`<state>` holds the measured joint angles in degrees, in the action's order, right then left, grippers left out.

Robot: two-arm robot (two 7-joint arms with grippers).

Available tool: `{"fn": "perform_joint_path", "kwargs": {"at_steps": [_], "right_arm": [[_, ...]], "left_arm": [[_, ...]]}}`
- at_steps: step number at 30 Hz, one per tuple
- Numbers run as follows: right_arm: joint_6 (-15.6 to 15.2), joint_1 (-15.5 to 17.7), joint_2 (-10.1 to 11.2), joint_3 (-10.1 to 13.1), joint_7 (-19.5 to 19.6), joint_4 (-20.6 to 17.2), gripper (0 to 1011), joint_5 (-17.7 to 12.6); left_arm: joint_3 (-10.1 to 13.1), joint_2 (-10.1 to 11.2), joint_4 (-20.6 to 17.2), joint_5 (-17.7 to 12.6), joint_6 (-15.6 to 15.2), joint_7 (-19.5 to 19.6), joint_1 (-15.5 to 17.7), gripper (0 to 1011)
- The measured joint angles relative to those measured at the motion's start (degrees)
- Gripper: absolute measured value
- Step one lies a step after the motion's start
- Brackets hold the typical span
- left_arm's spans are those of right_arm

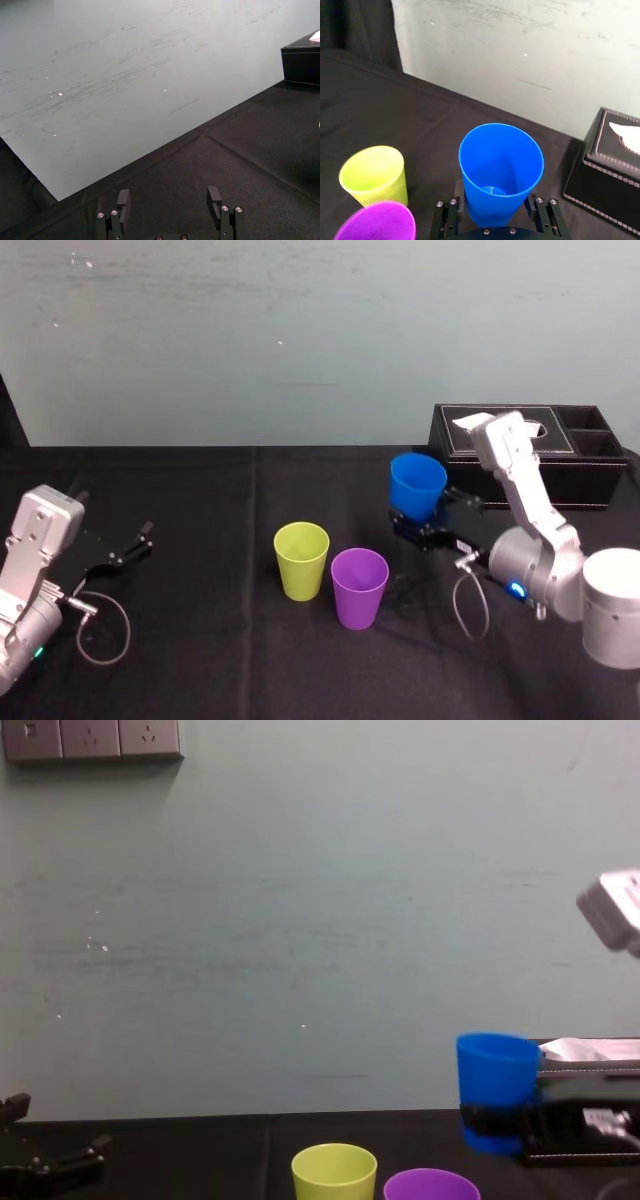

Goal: Stack the three plastic cups sequentially using one hand.

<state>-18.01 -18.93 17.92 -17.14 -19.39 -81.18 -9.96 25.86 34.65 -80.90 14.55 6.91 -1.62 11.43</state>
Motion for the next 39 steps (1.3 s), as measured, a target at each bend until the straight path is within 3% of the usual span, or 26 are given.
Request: {"fn": "perform_joint_path", "kwargs": {"at_steps": [6, 15, 39], "right_arm": [[-3.4, -2.5, 0.0, -1.2, -1.0, -2.4, 695, -0.5], [-6.0, -5.8, -0.8, -3.7, -2.6, -3.6, 695, -1.5], [-8.5, -8.2, -0.8, -10.4, -4.5, -4.4, 695, -3.0]], "left_arm": [[0.0, 0.0, 0.0, 0.0, 0.0, 0.0, 0.0, 1000], [0.0, 0.0, 0.0, 0.0, 0.0, 0.0, 0.0, 1000], [0.0, 0.0, 0.0, 0.0, 0.0, 0.0, 0.0, 1000]]}}
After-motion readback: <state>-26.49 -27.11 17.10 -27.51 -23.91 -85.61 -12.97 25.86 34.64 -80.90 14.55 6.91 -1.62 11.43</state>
